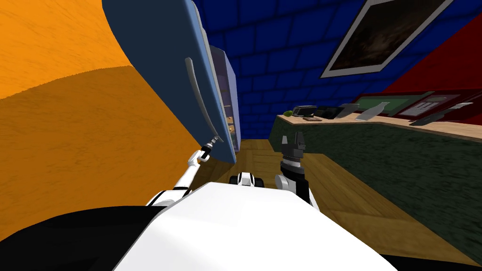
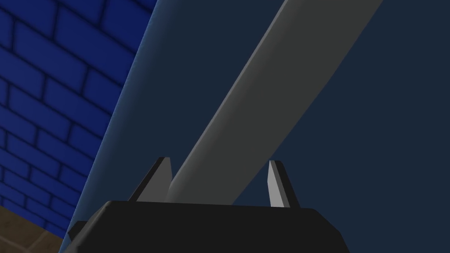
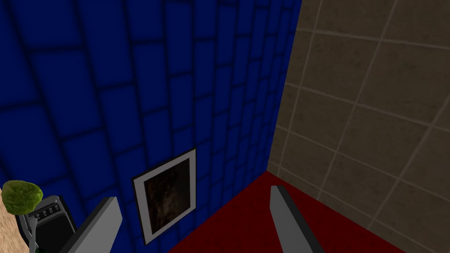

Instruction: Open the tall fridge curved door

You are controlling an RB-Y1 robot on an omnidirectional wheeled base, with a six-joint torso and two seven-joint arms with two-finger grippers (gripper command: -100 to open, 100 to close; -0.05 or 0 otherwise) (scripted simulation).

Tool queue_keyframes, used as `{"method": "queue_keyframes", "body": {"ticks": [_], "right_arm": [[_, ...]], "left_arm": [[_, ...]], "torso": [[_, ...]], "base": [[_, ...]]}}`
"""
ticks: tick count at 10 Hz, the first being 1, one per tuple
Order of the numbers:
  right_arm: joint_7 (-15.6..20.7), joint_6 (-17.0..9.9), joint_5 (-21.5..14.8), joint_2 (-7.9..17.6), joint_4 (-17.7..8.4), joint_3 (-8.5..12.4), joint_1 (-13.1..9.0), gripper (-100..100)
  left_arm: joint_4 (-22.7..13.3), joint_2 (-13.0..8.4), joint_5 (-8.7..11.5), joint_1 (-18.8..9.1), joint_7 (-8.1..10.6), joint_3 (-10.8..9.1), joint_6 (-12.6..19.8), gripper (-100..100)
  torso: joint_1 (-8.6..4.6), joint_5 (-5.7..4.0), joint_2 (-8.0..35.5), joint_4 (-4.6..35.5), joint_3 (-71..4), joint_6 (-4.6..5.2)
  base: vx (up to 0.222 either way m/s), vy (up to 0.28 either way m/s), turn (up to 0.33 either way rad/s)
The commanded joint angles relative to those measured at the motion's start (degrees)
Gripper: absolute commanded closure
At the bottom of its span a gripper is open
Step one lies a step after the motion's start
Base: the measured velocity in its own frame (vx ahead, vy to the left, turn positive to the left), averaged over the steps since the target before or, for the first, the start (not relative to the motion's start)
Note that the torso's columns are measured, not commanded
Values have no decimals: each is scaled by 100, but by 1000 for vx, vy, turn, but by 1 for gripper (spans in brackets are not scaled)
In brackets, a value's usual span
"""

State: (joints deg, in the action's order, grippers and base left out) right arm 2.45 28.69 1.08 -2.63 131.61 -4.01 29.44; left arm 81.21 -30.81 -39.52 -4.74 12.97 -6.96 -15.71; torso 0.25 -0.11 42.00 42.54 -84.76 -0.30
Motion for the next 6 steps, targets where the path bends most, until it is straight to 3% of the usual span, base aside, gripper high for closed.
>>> {"method": "queue_keyframes", "body": {"ticks": [1, 3, 4, 6], "right_arm": [[0, 0, 0, 1, 0, 0, -2, 0], [0, 0, 0, 0, 0, 0, -1, 0], [0, 0, 0, 0, 0, 0, 0, 0], [0, 0, 0, 0, -1, 0, -2, 0]], "left_arm": [[-415, -117, -313, -415, 368, -61, -238, 100], [-645, -117, -313, -559, 368, -61, -238, 100], [-875, -195, -616, -782, 648, -39, -482, 100], [-1180, -195, -645, -1010, 714, -39, -482, 100]], "torso": [[24, 11, 50, -1, 27, 5], [-3, 2, 43, 13, 29, 1], [-7, -1, 11, 4, 8, 0], [9, 14, 62, -1, 41, 10]], "base": [[-229, 86, -63], [-92, 23, 8], [-196, 56, -67], [-186, 66, -44]]}}
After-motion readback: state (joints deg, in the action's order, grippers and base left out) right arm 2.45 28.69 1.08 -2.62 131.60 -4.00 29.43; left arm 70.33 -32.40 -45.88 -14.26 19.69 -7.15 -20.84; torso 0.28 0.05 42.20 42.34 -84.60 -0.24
